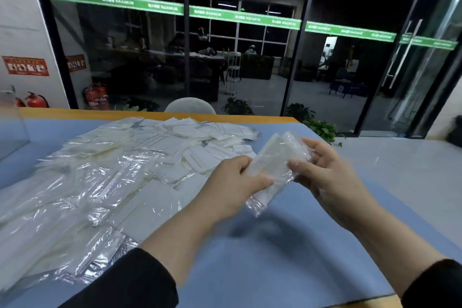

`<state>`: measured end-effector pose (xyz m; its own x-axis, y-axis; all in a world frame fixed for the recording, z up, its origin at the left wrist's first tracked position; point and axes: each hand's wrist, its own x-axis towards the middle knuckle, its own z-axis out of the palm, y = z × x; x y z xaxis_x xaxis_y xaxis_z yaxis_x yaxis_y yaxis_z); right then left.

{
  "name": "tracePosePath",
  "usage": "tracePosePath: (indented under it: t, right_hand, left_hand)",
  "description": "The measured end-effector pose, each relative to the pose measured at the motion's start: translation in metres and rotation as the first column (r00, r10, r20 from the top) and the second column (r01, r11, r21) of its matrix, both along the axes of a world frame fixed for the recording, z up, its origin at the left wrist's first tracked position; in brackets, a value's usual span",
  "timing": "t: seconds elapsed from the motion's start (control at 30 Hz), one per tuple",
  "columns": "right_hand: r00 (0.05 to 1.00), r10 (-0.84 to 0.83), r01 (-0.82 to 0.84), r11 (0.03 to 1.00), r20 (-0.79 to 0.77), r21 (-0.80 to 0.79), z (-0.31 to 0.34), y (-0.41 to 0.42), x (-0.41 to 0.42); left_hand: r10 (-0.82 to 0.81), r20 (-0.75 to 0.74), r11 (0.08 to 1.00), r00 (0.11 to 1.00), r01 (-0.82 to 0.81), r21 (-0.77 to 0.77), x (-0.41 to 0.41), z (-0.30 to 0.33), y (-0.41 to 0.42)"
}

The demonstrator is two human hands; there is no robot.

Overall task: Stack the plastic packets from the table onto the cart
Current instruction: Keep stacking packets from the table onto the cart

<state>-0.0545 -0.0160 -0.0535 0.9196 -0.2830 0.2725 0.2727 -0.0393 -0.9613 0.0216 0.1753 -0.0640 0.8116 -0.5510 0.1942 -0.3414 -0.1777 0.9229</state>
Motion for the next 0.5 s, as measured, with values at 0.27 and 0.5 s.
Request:
tracePosePath:
  t: [0.27, 0.5]
  right_hand:
    - [0.999, 0.038, -0.036, 0.992, 0.014, -0.124, 0.029, 0.057, 0.055]
    - [0.961, -0.228, 0.053, 0.706, -0.157, -0.706, 0.008, 0.068, 0.115]
  left_hand:
    - [-0.035, -0.315, 0.989, 0.948, -0.013, -0.148, 0.018, 0.034, 0.063]
    - [0.224, -0.582, 0.818, 0.782, -0.475, -0.325, 0.070, 0.025, 0.103]
